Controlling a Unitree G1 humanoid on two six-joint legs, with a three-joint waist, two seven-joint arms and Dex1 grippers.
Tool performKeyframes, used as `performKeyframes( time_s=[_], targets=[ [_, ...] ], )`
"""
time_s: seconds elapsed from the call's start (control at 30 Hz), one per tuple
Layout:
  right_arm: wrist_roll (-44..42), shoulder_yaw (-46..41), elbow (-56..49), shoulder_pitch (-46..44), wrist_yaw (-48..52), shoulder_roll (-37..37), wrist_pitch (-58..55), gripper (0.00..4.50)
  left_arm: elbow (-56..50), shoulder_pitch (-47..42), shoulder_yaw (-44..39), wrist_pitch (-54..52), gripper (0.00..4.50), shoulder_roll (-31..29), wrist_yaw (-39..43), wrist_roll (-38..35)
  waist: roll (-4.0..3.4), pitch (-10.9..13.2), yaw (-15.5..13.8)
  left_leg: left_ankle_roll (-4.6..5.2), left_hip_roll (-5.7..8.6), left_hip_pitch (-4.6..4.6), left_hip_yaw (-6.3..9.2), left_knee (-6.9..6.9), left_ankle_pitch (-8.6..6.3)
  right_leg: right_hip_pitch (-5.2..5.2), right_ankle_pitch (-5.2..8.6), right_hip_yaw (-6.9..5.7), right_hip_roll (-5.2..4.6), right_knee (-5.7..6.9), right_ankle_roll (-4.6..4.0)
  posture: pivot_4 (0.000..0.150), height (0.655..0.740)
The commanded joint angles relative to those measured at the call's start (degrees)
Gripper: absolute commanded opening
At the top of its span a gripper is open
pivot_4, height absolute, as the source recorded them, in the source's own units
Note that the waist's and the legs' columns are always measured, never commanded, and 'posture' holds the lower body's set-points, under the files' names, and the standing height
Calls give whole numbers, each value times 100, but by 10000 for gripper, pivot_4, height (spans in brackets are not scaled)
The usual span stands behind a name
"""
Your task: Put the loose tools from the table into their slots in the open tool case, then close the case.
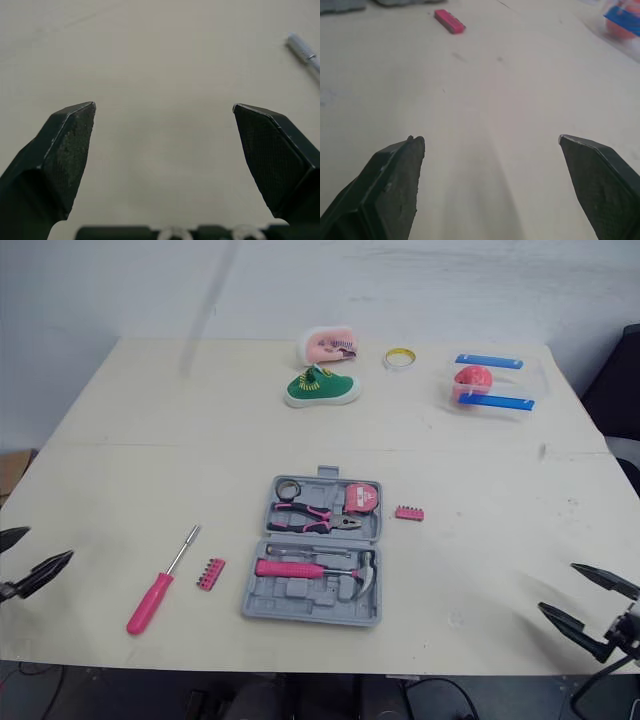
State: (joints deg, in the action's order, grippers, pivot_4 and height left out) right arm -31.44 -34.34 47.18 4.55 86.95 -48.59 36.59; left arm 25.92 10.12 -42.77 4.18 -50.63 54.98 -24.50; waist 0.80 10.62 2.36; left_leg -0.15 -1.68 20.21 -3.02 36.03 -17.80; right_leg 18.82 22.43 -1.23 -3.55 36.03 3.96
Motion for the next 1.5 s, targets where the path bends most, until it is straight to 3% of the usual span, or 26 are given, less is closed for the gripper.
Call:
performKeyframes(
  time_s=[0.03,0.27,0.57,0.67,0.83,0.97,1.3,1.5],
  targets=[
    [-63,-204,499,-119,234,-136,345,45000,51,195,-298,179,44475,-18,-114,-9,0,0,3,-1,0,-2,0,-1,0,0,1,0,0,2,-1,1500,7400],
    [-197,-41,374,-505,326,40,320,45000,-874,451,-324,-152,44475,234,-351,-237,-4,2,14,-14,-1,0,0,-3,-5,6,1,0,-4,5,-9,1500,7400],
    [-431,849,-1893,-801,-11,882,-492,45000,-4188,1043,256,-1756,44475,960,-1175,-991,-5,2,70,-14,-1,10,-1,1,-6,8,0,-3,-1,5,-6,1500,7400],
    [-440,1186,-2857,-691,-269,1133,-861,45000,-5307,1111,497,-2296,44475,1321,-1859,-1163,-4,2,56,-14,-1,16,0,7,-6,8,-1,-3,3,2,-2,1500,7400],
    [-403,1724,-4030,-635,-605,1355,-1401,45000,-6545,1435,1334,-2746,44475,1769,-2435,-937,-4,2,9,-15,0,13,1,15,-3,2,-4,-3,5,6,4,1500,7400],
    [-361,2056,-4702,-641,-835,1388,-1751,45000,-6812,1592,1780,-2870,44475,2325,-3132,-586,-4,2,-15,-15,0,10,-2,16,-3,-3,-5,5,9,1,6,1500,7400],
    [-321,2276,-5436,-716,-1303,1373,-2209,45000,-6533,1918,3368,-2732,44475,2696,-3488,846,-2,3,-88,-10,1,15,1,20,-5,-5,-5,5,9,-8,5,1500,7400],
    [-414,2480,-6128,-526,-1343,1358,-2373,45000,-6289,1836,3486,-2588,44475,2873,-3725,1248,1,5,-75,-8,-4,15,2,17,-6,-3,-4,4,12,-8,3,1500,7400]
  ],
)
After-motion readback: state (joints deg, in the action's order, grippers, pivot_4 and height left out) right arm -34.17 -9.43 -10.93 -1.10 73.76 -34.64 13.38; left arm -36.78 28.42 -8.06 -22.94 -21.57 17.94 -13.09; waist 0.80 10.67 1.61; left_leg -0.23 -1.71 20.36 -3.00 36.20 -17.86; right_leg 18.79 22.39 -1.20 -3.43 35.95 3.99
